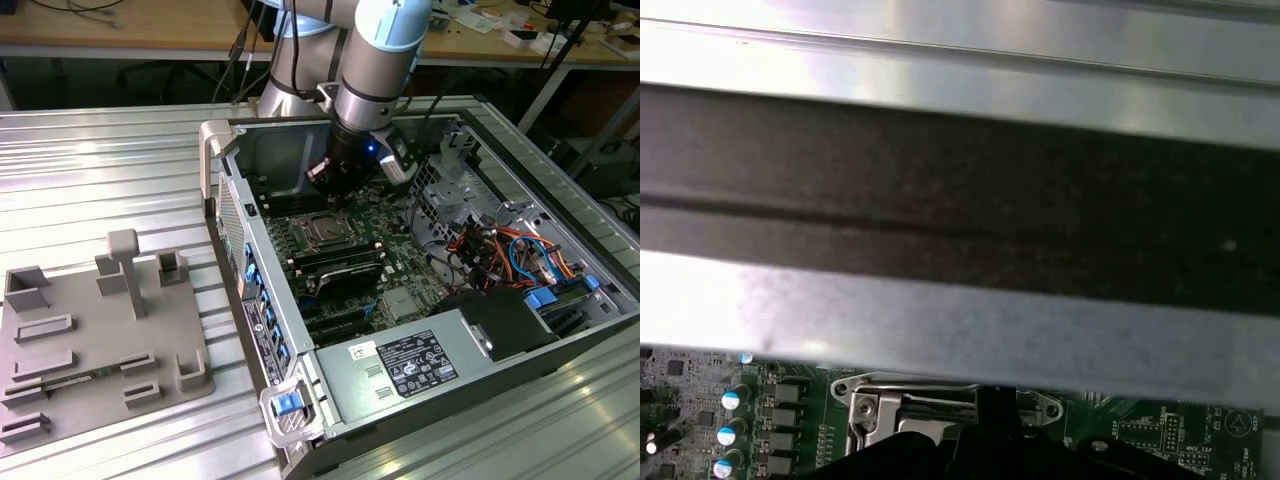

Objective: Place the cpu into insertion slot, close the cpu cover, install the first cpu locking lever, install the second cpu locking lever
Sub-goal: 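Install the second cpu locking lever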

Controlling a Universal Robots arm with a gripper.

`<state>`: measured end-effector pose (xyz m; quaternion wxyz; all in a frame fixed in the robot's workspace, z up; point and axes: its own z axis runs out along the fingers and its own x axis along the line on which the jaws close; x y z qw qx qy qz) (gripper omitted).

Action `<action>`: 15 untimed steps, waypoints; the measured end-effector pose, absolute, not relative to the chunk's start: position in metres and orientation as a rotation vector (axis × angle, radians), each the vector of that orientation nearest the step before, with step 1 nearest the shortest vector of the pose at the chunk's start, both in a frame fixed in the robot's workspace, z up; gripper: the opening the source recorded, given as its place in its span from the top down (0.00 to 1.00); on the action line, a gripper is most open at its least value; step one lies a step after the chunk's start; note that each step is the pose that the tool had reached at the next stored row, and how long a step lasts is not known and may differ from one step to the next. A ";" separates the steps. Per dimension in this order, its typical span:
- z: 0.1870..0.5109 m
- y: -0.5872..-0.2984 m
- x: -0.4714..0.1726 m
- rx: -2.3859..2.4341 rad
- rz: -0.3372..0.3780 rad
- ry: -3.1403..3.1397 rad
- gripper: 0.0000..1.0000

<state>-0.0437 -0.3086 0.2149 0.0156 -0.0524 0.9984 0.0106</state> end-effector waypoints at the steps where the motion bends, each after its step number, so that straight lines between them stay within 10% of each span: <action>1: 0.215 -0.309 -0.043 -0.163 0.033 3.106 0.89; 15: 0.214 -0.309 -0.040 -0.163 0.032 3.106 0.89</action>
